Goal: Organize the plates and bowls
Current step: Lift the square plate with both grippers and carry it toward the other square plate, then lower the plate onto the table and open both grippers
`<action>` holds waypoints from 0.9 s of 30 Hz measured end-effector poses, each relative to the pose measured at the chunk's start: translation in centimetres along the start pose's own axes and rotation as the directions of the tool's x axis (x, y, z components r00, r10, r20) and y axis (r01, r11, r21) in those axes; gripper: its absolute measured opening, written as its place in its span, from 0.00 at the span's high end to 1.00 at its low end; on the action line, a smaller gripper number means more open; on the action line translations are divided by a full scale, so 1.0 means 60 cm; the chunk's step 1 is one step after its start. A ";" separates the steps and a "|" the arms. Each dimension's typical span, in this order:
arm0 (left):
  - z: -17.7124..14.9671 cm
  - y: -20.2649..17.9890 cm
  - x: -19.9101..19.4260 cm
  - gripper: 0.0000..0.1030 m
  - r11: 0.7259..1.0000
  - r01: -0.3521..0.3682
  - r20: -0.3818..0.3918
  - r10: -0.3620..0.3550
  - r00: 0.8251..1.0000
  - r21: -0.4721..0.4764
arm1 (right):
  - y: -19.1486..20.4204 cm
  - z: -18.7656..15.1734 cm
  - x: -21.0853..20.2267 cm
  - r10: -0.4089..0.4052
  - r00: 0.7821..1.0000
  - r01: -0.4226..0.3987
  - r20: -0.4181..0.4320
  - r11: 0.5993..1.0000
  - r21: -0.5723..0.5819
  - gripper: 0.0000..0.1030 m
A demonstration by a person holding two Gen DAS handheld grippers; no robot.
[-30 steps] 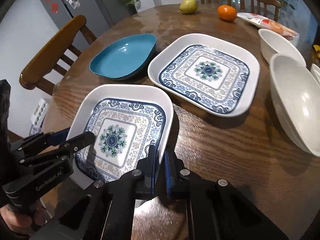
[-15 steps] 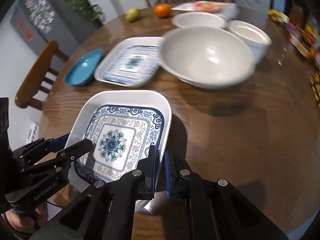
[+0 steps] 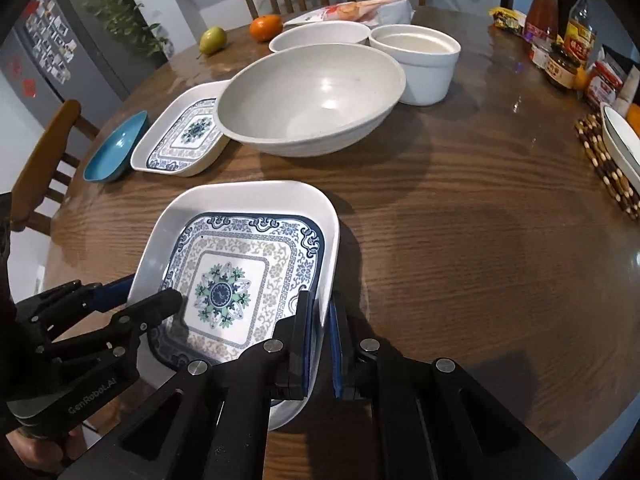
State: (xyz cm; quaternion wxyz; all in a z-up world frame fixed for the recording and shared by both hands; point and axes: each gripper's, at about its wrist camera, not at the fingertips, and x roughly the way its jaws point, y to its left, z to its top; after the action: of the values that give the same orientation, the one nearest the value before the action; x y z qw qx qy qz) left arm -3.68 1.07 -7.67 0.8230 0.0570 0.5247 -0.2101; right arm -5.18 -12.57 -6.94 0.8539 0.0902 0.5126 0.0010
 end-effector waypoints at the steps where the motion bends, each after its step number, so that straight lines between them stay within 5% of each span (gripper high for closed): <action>1: -0.001 0.000 -0.001 0.68 1.000 -0.008 0.002 0.008 1.000 0.002 | -0.001 0.001 0.002 0.002 1.000 -0.002 -0.002 1.000 0.002 0.90; 17: 0.023 0.021 0.006 0.65 0.999 -0.037 0.023 0.038 0.999 -0.016 | -0.001 0.026 0.030 0.018 1.000 -0.018 0.001 1.000 -0.014 0.90; 21: 0.022 0.030 -0.004 0.32 0.999 -0.040 0.033 0.041 0.999 -0.032 | -0.003 0.025 0.022 0.022 1.000 -0.022 -0.001 0.999 -0.028 0.90; 27: 0.013 0.091 -0.044 0.16 0.993 -0.041 0.062 0.048 0.997 -0.110 | -0.022 0.022 -0.016 0.044 0.998 -0.044 0.034 0.999 -0.002 0.62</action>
State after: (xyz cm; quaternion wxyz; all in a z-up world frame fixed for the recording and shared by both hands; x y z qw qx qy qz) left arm -1.77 6.55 -5.69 0.8458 0.0169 0.5073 -0.1644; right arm -4.59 -14.16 -5.67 0.8623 0.1010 0.4958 0.0183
